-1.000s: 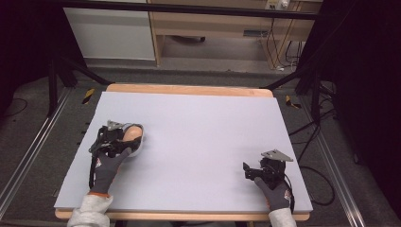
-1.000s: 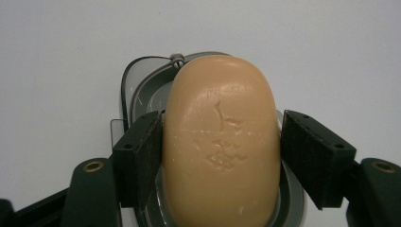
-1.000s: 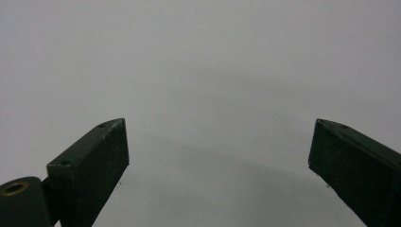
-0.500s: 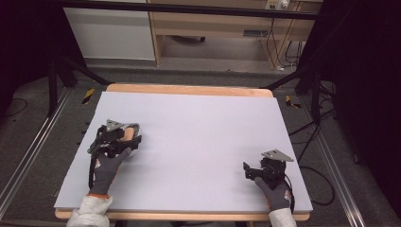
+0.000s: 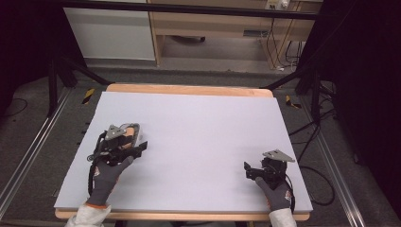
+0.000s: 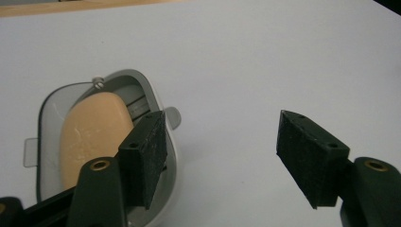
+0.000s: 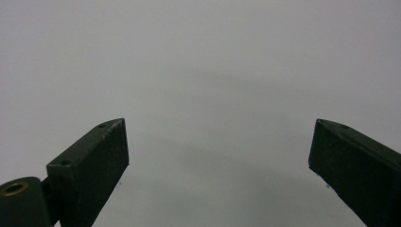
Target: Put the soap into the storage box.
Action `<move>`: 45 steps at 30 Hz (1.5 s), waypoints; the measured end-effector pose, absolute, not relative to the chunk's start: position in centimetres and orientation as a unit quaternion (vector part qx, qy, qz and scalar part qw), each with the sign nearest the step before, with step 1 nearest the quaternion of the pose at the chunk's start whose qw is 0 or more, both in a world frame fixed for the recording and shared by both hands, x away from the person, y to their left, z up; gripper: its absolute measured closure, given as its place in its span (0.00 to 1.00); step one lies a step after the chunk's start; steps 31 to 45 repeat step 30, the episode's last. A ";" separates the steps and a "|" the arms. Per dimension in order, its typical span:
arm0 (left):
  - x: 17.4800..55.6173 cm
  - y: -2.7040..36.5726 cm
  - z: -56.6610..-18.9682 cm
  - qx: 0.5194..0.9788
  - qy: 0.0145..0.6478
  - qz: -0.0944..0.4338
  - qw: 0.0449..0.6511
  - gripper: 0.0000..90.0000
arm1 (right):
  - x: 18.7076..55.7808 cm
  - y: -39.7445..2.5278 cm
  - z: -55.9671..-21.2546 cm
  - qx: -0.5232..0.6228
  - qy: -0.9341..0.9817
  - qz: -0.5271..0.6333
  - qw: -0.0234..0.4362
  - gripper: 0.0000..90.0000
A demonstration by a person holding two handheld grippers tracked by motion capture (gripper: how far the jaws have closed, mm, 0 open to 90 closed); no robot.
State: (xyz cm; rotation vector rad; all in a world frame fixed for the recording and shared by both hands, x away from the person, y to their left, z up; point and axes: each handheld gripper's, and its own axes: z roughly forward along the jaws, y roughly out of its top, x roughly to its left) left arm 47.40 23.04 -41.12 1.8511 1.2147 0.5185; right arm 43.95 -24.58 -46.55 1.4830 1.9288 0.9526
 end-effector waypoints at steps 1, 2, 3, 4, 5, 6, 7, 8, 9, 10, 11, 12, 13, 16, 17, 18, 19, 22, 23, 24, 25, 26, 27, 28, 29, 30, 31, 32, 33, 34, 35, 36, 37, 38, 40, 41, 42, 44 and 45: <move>47.2 22.9 -41.3 0.740 0.483 0.206 0.420 0.37 | 43.9 -24.6 -46.6 0.548 0.713 0.352 0.261 0.07; 46.9 22.8 -41.4 0.743 0.480 0.204 0.420 0.37 | 43.9 -24.6 -46.6 0.549 0.712 0.352 0.262 0.07; 46.5 22.7 -41.6 0.745 0.478 0.203 0.419 0.38 | 43.9 -24.7 -46.5 0.551 0.710 0.353 0.261 0.07; 46.5 22.7 -41.6 0.745 0.478 0.203 0.419 0.38 | 43.9 -24.7 -46.5 0.552 0.709 0.352 0.260 0.07; 46.3 22.7 -41.8 0.745 0.476 0.203 0.421 0.38 | 43.9 -24.7 -46.5 0.552 0.709 0.352 0.260 0.07; 45.9 22.7 -41.9 0.747 0.474 0.203 0.420 0.39 | 43.9 -24.7 -46.5 0.552 0.709 0.352 0.262 0.07; 45.7 22.7 -42.0 0.746 0.473 0.204 0.421 0.40 | 43.9 -24.9 -46.6 0.553 0.709 0.352 0.262 0.07; 45.4 22.8 -42.1 0.748 0.472 0.203 0.421 0.41 | 43.8 -24.9 -46.6 0.555 0.708 0.351 0.261 0.07; 45.2 22.9 -42.1 0.750 0.470 0.201 0.419 0.42 | 43.9 -24.9 -46.6 0.556 0.707 0.351 0.261 0.07; 44.6 23.1 -42.3 0.750 0.471 0.200 0.420 0.42 | 43.9 -25.0 -46.6 0.555 0.708 0.351 0.262 0.07; 44.4 23.2 -42.5 0.751 0.471 0.200 0.418 0.43 | 43.9 -25.0 -46.6 0.555 0.708 0.350 0.261 0.07; 44.4 23.2 -42.5 0.751 0.471 0.200 0.418 0.43 | 43.8 -25.1 -46.6 0.556 0.708 0.350 0.260 0.07; 44.2 23.3 -42.6 0.751 0.471 0.202 0.416 0.43 | 43.8 -25.1 -46.6 0.557 0.707 0.350 0.260 0.07; 43.6 23.8 -43.1 0.753 0.473 0.202 0.410 0.43 | 43.8 -25.2 -46.7 0.556 0.708 0.348 0.260 0.07; 43.3 24.0 -43.3 0.753 0.474 0.204 0.408 0.43 | 43.8 -25.3 -46.7 0.557 0.708 0.348 0.260 0.07; 43.0 24.3 -43.6 0.755 0.475 0.206 0.403 0.44 | 43.8 -25.4 -46.7 0.560 0.705 0.348 0.260 0.07; 43.0 24.3 -43.6 0.755 0.475 0.206 0.403 0.44 | 43.8 -25.4 -46.7 0.560 0.705 0.348 0.260 0.07; 42.5 24.8 -43.9 0.756 0.475 0.210 0.398 0.43 | 43.8 -25.7 -46.8 0.562 0.705 0.345 0.262 0.07; 42.4 25.0 -44.0 0.755 0.477 0.211 0.398 0.43 | 43.8 -25.7 -46.8 0.564 0.704 0.344 0.260 0.07; 42.3 25.2 -44.1 0.755 0.478 0.211 0.397 0.43 | 43.8 -25.9 -46.9 0.565 0.704 0.341 0.260 0.07; 42.2 25.3 -44.2 0.755 0.479 0.212 0.394 0.43 | 43.8 -25.9 -46.9 0.565 0.704 0.341 0.260 0.07; 42.1 25.5 -44.4 0.756 0.480 0.216 0.390 0.43 | 43.8 -25.9 -46.9 0.565 0.705 0.341 0.261 0.07; 42.0 25.6 -44.4 0.756 0.481 0.214 0.389 0.43 | 43.8 -26.1 -47.0 0.565 0.705 0.339 0.262 0.07; 41.9 25.7 -44.6 0.756 0.481 0.215 0.388 0.43 | 43.8 -26.1 -47.0 0.567 0.704 0.339 0.261 0.07; 41.8 25.9 -44.6 0.755 0.482 0.217 0.387 0.42 | 43.7 -26.2 -47.0 0.568 0.703 0.339 0.260 0.07; 41.7 26.1 -44.7 0.755 0.484 0.218 0.385 0.42 | 43.7 -26.3 -47.0 0.569 0.702 0.339 0.261 0.07; 41.7 26.1 -44.7 0.755 0.484 0.218 0.385 0.42 | 43.7 -26.3 -47.0 0.569 0.702 0.339 0.261 0.07; 41.7 26.1 -44.7 0.755 0.484 0.218 0.385 0.42 | 43.7 -26.3 -47.0 0.569 0.702 0.339 0.261 0.07; 41.7 26.1 -44.7 0.755 0.484 0.218 0.385 0.42 | 43.7 -26.3 -47.0 0.569 0.702 0.339 0.261 0.07; 41.7 26.1 -44.7 0.755 0.484 0.218 0.385 0.42 | 43.7 -26.3 -47.0 0.569 0.702 0.339 0.261 0.07; 41.7 26.1 -44.7 0.755 0.484 0.218 0.385 0.42 | 43.7 -26.3 -47.0 0.569 0.702 0.339 0.261 0.07; 41.7 26.1 -44.7 0.755 0.484 0.218 0.385 0.42 | 43.7 -26.3 -47.0 0.569 0.702 0.339 0.261 0.07; 41.7 26.1 -44.7 0.755 0.484 0.218 0.385 0.42 | 43.7 -26.3 -47.0 0.569 0.702 0.339 0.261 0.07; 41.7 26.1 -44.7 0.755 0.484 0.218 0.385 0.42 | 43.7 -26.3 -47.0 0.569 0.702 0.339 0.261 0.07; 41.7 26.1 -44.7 0.755 0.484 0.218 0.385 0.42 | 43.7 -26.3 -47.0 0.569 0.702 0.339 0.261 0.07; 41.7 26.1 -44.7 0.755 0.484 0.218 0.385 0.42 | 43.7 -26.3 -47.0 0.569 0.702 0.339 0.261 0.07; 41.7 26.1 -44.7 0.755 0.484 0.218 0.385 0.42 | 43.7 -26.3 -47.0 0.569 0.702 0.339 0.261 0.07; 41.7 26.1 -44.7 0.755 0.484 0.218 0.385 0.42 | 43.7 -26.3 -47.0 0.569 0.702 0.339 0.261 0.07; 41.7 26.1 -44.7 0.755 0.484 0.218 0.385 0.42 | 43.7 -26.3 -47.0 0.569 0.702 0.339 0.261 0.07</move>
